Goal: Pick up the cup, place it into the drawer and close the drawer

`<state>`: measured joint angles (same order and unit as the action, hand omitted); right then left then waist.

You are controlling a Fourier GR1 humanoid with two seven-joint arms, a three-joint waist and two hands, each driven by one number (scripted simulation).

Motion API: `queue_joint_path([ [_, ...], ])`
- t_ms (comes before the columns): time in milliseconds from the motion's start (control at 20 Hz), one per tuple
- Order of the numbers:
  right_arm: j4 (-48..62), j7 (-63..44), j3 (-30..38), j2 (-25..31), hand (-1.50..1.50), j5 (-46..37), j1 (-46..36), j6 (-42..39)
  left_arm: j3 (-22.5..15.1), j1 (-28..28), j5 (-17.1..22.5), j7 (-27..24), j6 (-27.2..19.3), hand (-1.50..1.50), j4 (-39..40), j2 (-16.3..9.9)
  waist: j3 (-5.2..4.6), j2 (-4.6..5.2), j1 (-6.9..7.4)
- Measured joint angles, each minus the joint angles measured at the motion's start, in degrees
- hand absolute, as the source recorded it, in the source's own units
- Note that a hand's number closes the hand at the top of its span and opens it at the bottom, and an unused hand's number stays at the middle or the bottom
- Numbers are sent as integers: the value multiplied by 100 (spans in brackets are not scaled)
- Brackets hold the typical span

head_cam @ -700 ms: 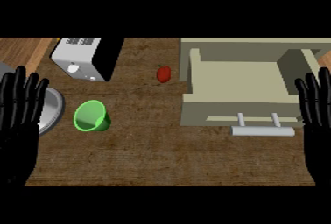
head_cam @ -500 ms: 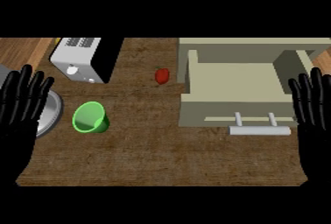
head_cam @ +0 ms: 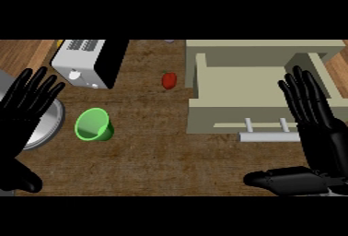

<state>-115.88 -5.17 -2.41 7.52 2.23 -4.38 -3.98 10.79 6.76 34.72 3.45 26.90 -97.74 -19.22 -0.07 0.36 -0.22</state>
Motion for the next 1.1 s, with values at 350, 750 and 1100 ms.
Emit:
queue_joint_path([
  [350,454,13,220,96,-150,175,-337,-228,197,649,-485,-630,718,-150,1925,-180,4,-16,-15],
  [750,790,124,364,99,-150,170,-687,-307,238,1119,-1595,-1785,1006,-150,3788,-252,4,-17,-29],
  [1100,751,32,533,176,-150,260,-814,-372,101,1481,-2717,-3174,753,-150,5527,-225,-1,-12,-56],
])
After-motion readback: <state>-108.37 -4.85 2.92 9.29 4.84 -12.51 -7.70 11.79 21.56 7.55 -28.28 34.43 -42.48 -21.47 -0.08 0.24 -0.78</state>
